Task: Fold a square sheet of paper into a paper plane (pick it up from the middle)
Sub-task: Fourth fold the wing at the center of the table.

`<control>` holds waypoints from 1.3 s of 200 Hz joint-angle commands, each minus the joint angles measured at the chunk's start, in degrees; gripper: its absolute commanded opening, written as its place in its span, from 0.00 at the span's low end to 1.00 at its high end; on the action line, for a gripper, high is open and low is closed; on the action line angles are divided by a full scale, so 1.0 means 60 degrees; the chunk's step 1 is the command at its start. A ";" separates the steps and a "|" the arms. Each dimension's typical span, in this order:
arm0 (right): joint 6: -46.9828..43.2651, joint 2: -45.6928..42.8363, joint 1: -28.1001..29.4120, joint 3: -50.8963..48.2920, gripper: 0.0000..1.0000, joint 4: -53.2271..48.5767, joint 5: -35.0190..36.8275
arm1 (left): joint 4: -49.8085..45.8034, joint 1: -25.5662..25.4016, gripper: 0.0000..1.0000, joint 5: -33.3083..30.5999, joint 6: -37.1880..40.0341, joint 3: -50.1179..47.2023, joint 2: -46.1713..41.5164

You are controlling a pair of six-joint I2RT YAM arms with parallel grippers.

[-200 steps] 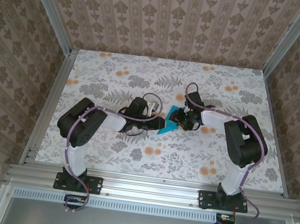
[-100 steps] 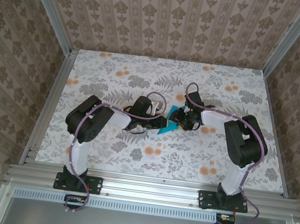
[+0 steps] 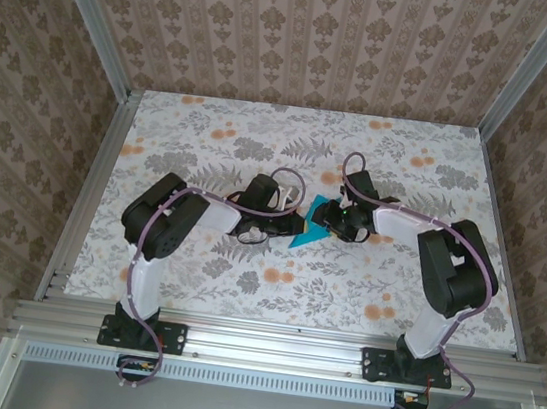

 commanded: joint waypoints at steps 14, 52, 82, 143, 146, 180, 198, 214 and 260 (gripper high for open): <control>-0.0586 0.0014 -0.0070 0.0175 0.50 -0.0426 -0.0165 | -0.0272 0.0040 0.05 0.0432 -0.0222 0.0346 0.0280; -0.0700 0.0450 -0.0100 0.0367 0.49 -0.0299 -0.0560 | -0.0430 0.0048 0.05 0.0590 -0.0295 0.0523 0.0477; -0.0892 0.0580 -0.0116 0.0547 0.49 -0.0294 -0.0715 | -0.0611 0.0084 0.05 0.0620 -0.0344 0.0615 0.0532; -0.1109 0.0958 -0.0174 0.0823 0.45 -0.0688 -0.0362 | -0.0771 0.0159 0.04 0.0713 -0.0521 0.0723 0.0656; -0.1101 0.0984 -0.0172 0.0842 0.45 -0.0737 -0.0318 | -0.0777 0.0170 0.04 0.0712 -0.0529 0.0719 0.0656; -0.1046 0.1262 -0.0174 0.0928 0.45 -0.0999 -0.0047 | -0.0863 0.0201 0.05 0.0723 -0.0502 0.0743 0.0656; -0.0941 0.1413 -0.0174 0.0971 0.45 -0.1183 0.0187 | -0.0887 0.0215 0.06 0.0713 -0.0475 0.0730 0.0654; -0.0824 0.1592 -0.0148 0.1043 0.45 -0.1437 0.0430 | -0.0924 0.0216 0.07 0.0727 -0.0436 0.0720 0.0627; -0.0385 0.2133 -0.0137 0.1194 0.44 -0.2109 0.1079 | -0.0952 0.0218 0.09 0.0820 -0.0409 0.0776 0.0671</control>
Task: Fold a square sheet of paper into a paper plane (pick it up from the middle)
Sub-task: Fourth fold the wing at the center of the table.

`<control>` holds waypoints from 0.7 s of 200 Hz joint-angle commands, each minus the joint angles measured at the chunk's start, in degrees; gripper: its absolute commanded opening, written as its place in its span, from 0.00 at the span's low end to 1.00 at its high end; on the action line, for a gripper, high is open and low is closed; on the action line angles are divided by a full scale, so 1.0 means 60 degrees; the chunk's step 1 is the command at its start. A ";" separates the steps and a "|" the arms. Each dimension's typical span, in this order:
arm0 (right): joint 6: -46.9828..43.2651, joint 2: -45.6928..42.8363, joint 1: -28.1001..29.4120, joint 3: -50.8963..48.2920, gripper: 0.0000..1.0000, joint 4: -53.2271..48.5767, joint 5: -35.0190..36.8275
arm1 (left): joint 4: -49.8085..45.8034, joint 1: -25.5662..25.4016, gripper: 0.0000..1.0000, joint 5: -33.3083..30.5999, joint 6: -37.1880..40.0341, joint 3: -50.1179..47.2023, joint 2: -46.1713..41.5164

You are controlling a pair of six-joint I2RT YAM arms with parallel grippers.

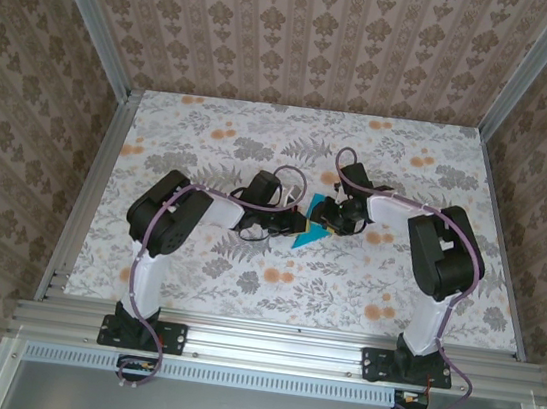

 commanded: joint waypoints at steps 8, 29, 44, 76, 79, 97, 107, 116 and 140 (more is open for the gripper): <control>0.0353 0.0899 -0.0017 -0.0141 0.44 -0.1051 0.1384 | -0.0388 0.0081 0.10 0.0234 -0.0030 0.0199 0.0267; 0.0481 0.1035 -0.0015 -0.0161 0.44 -0.1168 0.1513 | -0.0329 0.0081 0.12 0.0294 -0.0037 0.0192 0.0239; 0.0554 0.1126 -0.0010 -0.0131 0.44 -0.1288 0.1602 | -0.0212 0.0094 0.15 0.0364 -0.0099 0.0164 0.0181; 0.0679 0.1260 -0.0006 -0.0090 0.44 -0.1466 0.1723 | -0.0077 0.0138 0.22 0.0424 -0.0197 -0.0056 -0.0154; 0.0689 0.1278 -0.0006 -0.0089 0.44 -0.1493 0.1743 | -0.0078 0.0147 0.23 0.0437 -0.0198 -0.0082 -0.0202; 0.0723 0.1330 -0.0006 -0.0053 0.43 -0.1578 0.1829 | -0.0078 0.0195 0.26 0.0447 -0.0227 -0.0308 -0.0553; 0.0723 0.1361 -0.0004 -0.0030 0.44 -0.1624 0.1865 | -0.0141 0.0226 0.27 0.0441 -0.0224 -0.0454 -0.0790; 0.0728 0.1371 0.0006 -0.0022 0.44 -0.1646 0.1906 | -0.0230 0.0269 0.28 0.0392 -0.0200 -0.0594 -0.1022; 0.0736 0.1387 0.0009 0.0003 0.43 -0.1714 0.1976 | -0.0389 0.0359 0.31 0.0224 -0.0115 -0.0992 -0.1646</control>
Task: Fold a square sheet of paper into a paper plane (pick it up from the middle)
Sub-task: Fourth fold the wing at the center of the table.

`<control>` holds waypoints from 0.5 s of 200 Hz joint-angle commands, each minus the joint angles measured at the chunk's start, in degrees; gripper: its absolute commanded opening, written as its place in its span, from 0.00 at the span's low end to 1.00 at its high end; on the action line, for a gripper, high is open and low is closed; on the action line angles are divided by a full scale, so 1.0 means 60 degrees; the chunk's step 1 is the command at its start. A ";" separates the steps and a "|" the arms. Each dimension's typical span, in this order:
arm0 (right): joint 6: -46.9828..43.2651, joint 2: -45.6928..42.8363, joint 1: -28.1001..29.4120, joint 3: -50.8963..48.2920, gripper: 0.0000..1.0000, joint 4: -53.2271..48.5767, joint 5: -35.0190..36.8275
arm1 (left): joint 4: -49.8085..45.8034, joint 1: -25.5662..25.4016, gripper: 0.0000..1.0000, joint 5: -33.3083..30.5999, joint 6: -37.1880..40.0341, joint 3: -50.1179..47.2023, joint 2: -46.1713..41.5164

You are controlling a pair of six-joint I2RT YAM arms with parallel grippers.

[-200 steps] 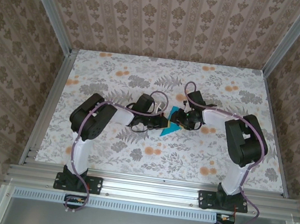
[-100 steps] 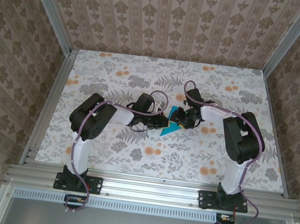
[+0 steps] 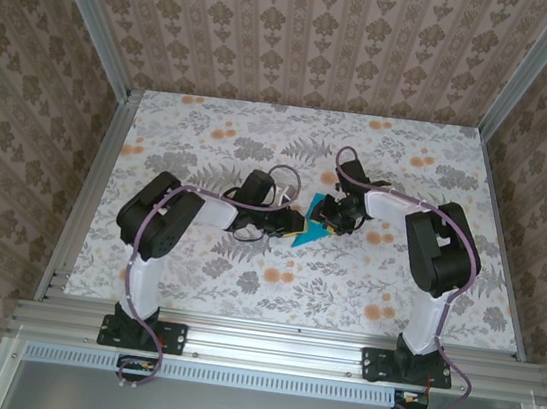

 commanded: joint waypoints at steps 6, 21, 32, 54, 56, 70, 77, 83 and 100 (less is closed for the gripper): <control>0.0155 0.1076 -0.0028 -0.0502 0.43 -0.1065 0.1746 | -0.0376 0.0123 0.31 -0.0187 0.0101 -0.0363 -0.0970; 0.0185 0.1116 -0.0028 -0.0465 0.43 -0.1131 0.1793 | -0.0422 0.0073 0.31 -0.0308 0.0181 -0.0483 -0.1169; 0.0208 0.1146 -0.0020 -0.0448 0.44 -0.1154 0.1801 | -0.0491 -0.0032 0.31 -0.0494 0.0297 -0.0501 -0.1278; 0.0272 0.1172 -0.0004 -0.0430 0.44 -0.1223 0.1866 | -0.0311 -0.0351 0.31 -0.0711 0.0405 -0.0496 -0.1316; 0.0280 0.1185 -0.0011 -0.0430 0.44 -0.1226 0.1875 | -0.0281 -0.0393 0.31 -0.0742 0.0410 -0.0481 -0.1309; 0.0356 0.1193 -0.0005 -0.0424 0.44 -0.1242 0.1894 | -0.0495 -0.0586 0.30 -0.0970 0.0582 -0.0350 -0.1294; 0.0400 0.1216 -0.0005 -0.0429 0.45 -0.1247 0.1898 | -0.0738 -0.0660 0.31 -0.1375 0.0742 -0.0270 -0.1301; 0.0430 0.1227 -0.0009 -0.0430 0.45 -0.1252 0.1893 | -0.0919 -0.0700 0.30 -0.1501 0.0860 -0.0205 -0.1284; 0.0487 0.1303 -0.0010 -0.0401 0.46 -0.1250 0.1881 | -0.0873 -0.0743 0.31 -0.1460 0.0893 -0.0142 -0.1174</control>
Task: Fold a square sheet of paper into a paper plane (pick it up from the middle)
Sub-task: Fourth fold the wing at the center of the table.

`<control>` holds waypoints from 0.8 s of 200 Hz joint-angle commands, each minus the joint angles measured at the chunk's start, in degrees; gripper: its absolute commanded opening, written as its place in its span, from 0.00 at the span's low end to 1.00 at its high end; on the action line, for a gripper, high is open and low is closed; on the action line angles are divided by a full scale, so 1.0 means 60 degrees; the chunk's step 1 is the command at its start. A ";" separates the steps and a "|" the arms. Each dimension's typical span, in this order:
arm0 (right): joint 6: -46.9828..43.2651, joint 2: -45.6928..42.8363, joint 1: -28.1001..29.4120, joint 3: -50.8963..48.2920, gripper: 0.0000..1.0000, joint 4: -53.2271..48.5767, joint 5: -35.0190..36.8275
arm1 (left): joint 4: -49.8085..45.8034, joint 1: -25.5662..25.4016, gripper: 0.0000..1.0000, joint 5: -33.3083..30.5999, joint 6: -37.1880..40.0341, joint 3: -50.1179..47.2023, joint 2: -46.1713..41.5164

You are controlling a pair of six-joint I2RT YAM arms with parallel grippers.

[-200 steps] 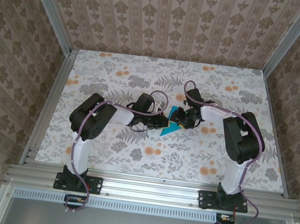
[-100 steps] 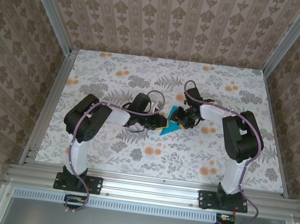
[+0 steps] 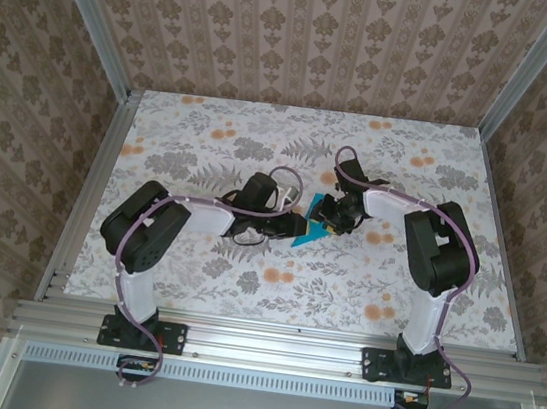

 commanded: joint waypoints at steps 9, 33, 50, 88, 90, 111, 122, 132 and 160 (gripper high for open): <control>0.0259 0.1247 -0.0050 -0.0548 0.46 -0.1042 0.1722 | -0.0122 -0.0074 0.31 -0.0322 0.0435 0.0222 0.0015; 0.0296 0.1303 -0.0055 -0.0488 0.47 -0.1230 0.1763 | 0.0102 -0.0086 0.31 -0.0237 0.0325 0.0266 0.0228; 0.0345 0.1377 -0.0048 -0.0455 0.48 -0.1332 0.1765 | 0.0077 -0.0090 0.30 -0.0308 0.0291 0.0335 0.0415; 0.0400 0.1497 -0.0051 -0.0372 0.49 -0.1456 0.1824 | -0.0121 -0.0097 0.30 -0.0559 0.0307 0.0350 0.0546; 0.0404 0.1498 -0.0058 -0.0370 0.49 -0.1458 0.1825 | -0.0157 -0.0099 0.29 -0.0596 0.0316 0.0349 0.0531; 0.0383 0.1512 -0.0058 -0.0372 0.49 -0.1459 0.1821 | -0.0514 -0.0090 0.29 -0.0817 0.0489 0.0384 0.0476; 0.0391 0.1510 -0.0047 -0.0359 0.49 -0.1477 0.1829 | -0.0619 -0.0090 0.29 -0.0877 0.0537 0.0403 0.0459; 0.0391 0.1499 -0.0060 -0.0344 0.49 -0.1484 0.1832 | -0.0681 -0.0090 0.28 -0.0915 0.0564 0.0414 0.0470; 0.0362 0.1566 -0.0060 -0.0314 0.50 -0.1517 0.1861 | -0.0850 -0.0090 0.28 -0.1013 0.0625 0.0421 0.0472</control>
